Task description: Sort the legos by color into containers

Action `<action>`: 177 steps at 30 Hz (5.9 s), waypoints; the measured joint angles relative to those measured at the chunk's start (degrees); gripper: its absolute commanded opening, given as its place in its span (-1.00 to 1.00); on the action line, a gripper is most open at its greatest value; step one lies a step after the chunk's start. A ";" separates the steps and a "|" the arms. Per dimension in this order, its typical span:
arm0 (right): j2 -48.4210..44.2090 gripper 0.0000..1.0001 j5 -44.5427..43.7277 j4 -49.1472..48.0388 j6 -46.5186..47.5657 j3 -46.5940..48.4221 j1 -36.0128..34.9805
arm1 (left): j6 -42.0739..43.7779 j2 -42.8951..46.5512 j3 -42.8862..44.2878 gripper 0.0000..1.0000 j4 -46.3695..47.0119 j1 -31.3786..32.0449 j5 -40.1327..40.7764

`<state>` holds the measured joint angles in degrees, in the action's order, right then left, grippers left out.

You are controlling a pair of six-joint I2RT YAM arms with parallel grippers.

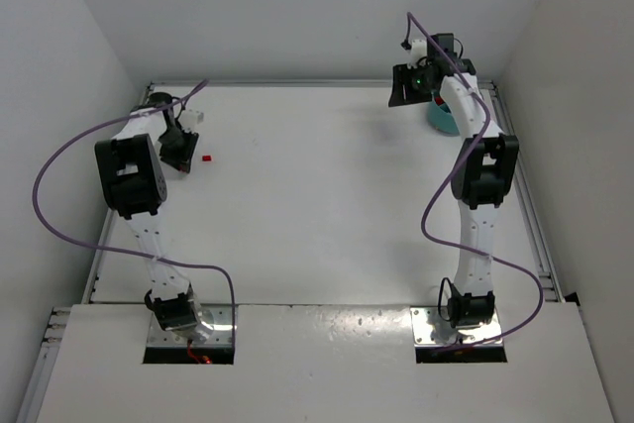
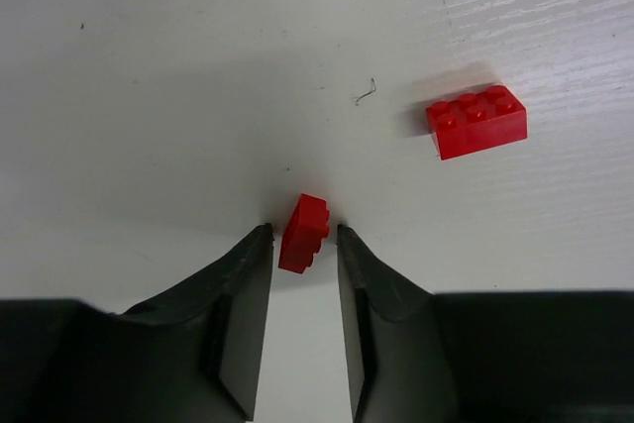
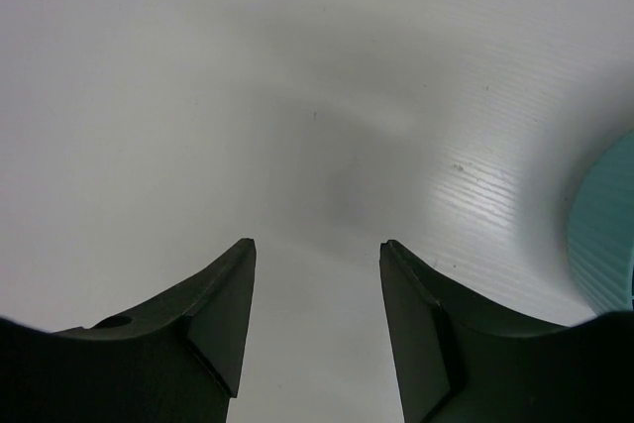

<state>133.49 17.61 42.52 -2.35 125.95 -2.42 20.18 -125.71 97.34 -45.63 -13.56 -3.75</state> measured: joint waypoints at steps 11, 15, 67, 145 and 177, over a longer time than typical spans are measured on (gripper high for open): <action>-0.90 0.07 -0.17 0.00 -0.09 0.00 -0.46 | 5.35 0.20 -0.33 -0.66 0.55 -0.04 -6.10; -1.68 0.07 4.83 -0.63 -3.04 -2.10 -0.57 | 5.79 0.37 -0.44 -0.68 0.83 0.17 -13.77; -2.58 -0.01 53.59 5.55 4.02 -4.09 -9.75 | -24.09 8.85 -0.52 -0.59 27.54 30.58 -70.36; -6.08 -0.73 60.81 -10.82 -12.02 -15.50 -12.66 | -22.82 6.47 2.25 -0.47 27.85 28.83 -79.12; -6.08 -1.00 6.21 -0.70 1.31 3.37 0.15 | -27.74 14.47 -3.08 0.99 26.03 19.21 -32.94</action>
<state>127.42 23.81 41.82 -1.04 129.32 -2.26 -7.55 -111.24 94.26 -19.59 5.65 -36.69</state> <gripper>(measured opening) 0.107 0.995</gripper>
